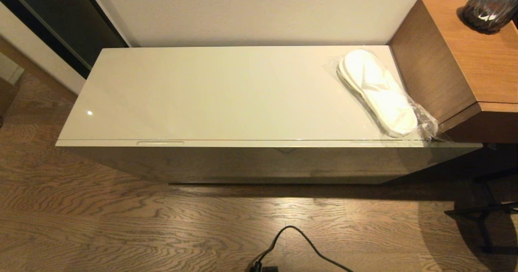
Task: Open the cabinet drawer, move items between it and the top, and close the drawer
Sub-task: Open the drawer
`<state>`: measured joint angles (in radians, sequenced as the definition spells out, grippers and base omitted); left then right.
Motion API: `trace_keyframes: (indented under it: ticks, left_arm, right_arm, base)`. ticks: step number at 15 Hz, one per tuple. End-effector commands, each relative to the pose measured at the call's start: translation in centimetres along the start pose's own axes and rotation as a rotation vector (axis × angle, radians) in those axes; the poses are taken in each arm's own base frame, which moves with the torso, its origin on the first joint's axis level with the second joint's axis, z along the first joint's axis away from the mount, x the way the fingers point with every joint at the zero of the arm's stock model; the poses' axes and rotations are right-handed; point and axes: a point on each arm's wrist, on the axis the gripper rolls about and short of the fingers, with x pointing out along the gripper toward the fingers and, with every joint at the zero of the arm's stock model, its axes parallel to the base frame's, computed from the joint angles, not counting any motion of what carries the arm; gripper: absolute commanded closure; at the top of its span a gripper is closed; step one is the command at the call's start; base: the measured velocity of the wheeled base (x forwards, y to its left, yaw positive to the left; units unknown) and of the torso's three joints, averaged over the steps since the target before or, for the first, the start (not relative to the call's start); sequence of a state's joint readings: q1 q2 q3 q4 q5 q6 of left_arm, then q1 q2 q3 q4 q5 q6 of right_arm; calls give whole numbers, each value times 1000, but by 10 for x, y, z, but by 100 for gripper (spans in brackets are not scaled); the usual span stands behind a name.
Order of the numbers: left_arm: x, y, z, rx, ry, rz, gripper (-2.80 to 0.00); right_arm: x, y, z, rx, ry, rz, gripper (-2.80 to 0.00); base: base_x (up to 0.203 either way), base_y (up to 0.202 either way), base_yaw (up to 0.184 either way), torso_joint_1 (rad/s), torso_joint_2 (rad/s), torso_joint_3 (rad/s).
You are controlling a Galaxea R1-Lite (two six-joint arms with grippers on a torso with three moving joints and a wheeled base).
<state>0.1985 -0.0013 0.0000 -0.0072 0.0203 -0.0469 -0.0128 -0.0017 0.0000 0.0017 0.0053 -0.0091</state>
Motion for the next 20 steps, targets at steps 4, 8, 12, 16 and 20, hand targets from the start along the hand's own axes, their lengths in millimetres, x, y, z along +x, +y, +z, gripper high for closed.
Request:
trace_keyframes:
  ticks: [4, 8, 12, 16, 20]
  left_arm:
    - [-3, 0, -1, -1, -38, 0, 0]
    - [-3, 0, -1, -1, -38, 0, 0]
    - [-3, 0, -1, -1, -38, -1, 0]
    - [-3, 0, -1, -1, -38, 0, 0]
    - [-3, 0, -1, -1, -38, 0, 0]
  right_arm:
    - [0, 0, 0, 0, 3, 1, 0]
    - [0, 0, 0, -6, 0, 3, 0]
    - [0, 0, 0, -11, 0, 0, 0]
    - [0, 0, 0, -20, 0, 0, 0]
    - [-8, 0, 25, -34, -57, 1, 0]
  base:
    - [0, 0, 0, 0, 0, 0]
    - [0, 0, 0, 0, 0, 0]
    - [0, 0, 0, 0, 0, 0]
    - [0, 0, 0, 0, 0, 0]
    - [0, 0, 0, 0, 0, 0]
